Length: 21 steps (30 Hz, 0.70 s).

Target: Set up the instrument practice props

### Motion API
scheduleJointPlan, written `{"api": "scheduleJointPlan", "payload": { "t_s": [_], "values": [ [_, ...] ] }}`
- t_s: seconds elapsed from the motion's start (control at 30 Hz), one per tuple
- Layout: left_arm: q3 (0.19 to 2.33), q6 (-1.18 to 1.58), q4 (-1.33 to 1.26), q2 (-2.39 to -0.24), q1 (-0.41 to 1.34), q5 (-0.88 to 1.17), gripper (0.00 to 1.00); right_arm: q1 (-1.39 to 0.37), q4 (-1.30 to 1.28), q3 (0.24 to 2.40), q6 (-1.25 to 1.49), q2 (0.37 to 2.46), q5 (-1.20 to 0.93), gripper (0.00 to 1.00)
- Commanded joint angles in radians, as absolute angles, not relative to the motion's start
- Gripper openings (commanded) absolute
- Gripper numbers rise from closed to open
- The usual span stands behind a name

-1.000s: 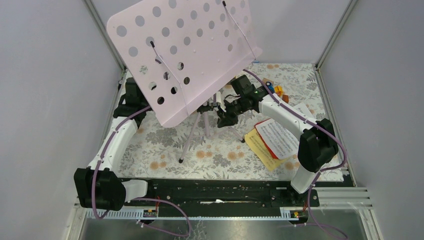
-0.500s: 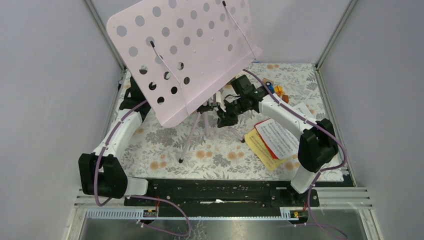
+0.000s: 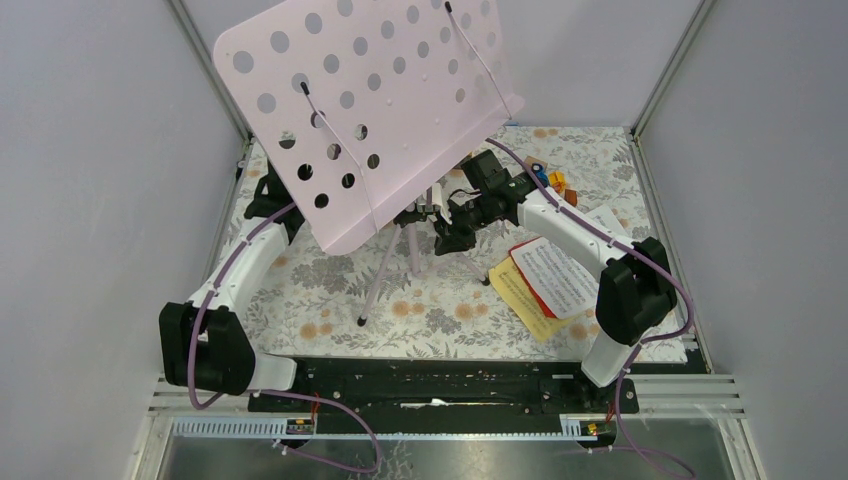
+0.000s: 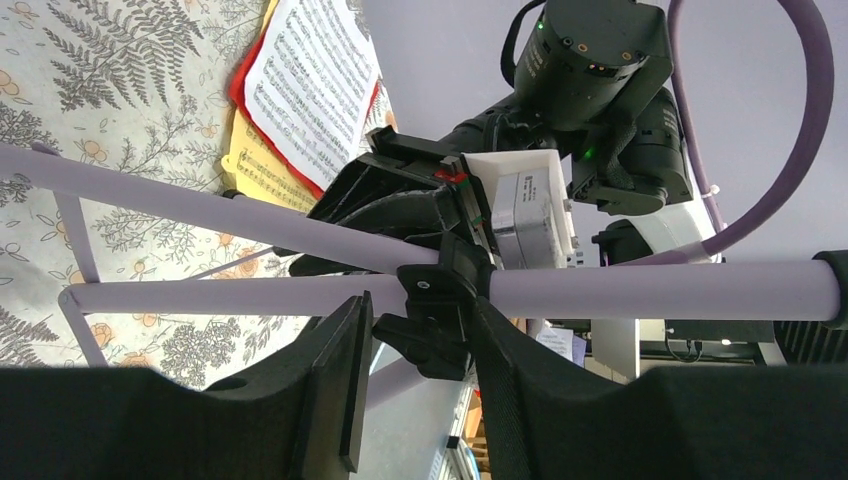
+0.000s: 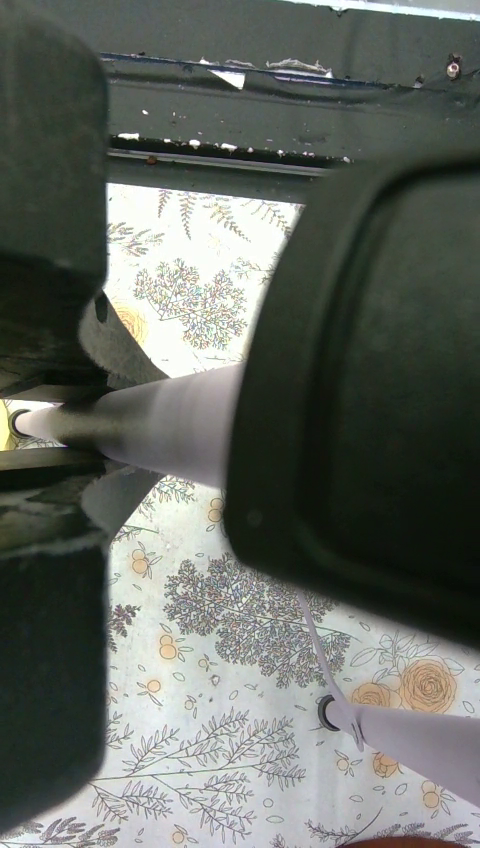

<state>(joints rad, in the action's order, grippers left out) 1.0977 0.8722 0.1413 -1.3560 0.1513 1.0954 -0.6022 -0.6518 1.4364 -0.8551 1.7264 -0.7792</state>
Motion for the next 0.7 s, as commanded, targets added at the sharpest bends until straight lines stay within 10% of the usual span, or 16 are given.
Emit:
{"api": "scheduleJointPlan", "payload": {
  "t_s": [0.0,0.33,0.67],
  "values": [
    [1.089,0.885,0.109,-1.294,0.150,1.117,0.44,-0.596,-0.683,1.382,-0.954,1.755,-0.605,0.00],
    [1.091,0.870,0.149,-1.287,0.149,1.111,0.72,-0.595,-0.683,1.382,-0.950,1.750,-0.602,0.00],
    [1.083,0.943,0.161,-1.314,0.136,1.147,0.61,-0.596,-0.682,1.369,-0.943,1.744,-0.591,0.00]
  ]
}}
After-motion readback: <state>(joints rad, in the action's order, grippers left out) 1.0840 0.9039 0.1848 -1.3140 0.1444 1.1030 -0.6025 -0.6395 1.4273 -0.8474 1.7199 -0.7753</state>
